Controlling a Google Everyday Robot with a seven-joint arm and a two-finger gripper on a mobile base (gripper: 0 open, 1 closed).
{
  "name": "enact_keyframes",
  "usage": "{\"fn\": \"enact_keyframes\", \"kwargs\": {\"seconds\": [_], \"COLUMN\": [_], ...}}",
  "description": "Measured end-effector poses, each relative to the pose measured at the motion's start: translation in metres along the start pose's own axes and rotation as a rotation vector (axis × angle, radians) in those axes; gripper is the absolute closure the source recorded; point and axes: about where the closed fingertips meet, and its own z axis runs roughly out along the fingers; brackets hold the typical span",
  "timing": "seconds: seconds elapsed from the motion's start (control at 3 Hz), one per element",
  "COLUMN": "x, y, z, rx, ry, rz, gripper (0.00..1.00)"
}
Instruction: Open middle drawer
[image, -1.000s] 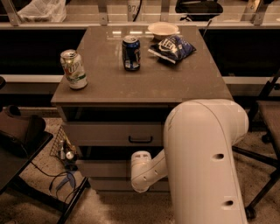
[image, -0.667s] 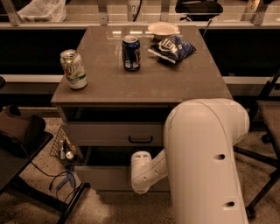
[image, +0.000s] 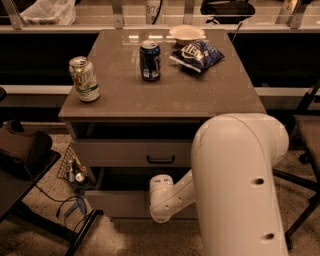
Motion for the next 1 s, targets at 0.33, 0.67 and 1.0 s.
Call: {"fn": "enact_keyframes", "kwargs": {"seconds": [0.33, 0.67, 1.0], "x": [0.013, 0.013, 0.018], "y": [0.014, 0.015, 0.029], "z": [-0.016, -0.017, -0.026], "rx": [0.037, 0.039, 0.061], "ry": [0.004, 0.004, 0.009], "rz": [0.015, 0.017, 0.040], "gripper": [1.00, 1.00, 1.00]}}
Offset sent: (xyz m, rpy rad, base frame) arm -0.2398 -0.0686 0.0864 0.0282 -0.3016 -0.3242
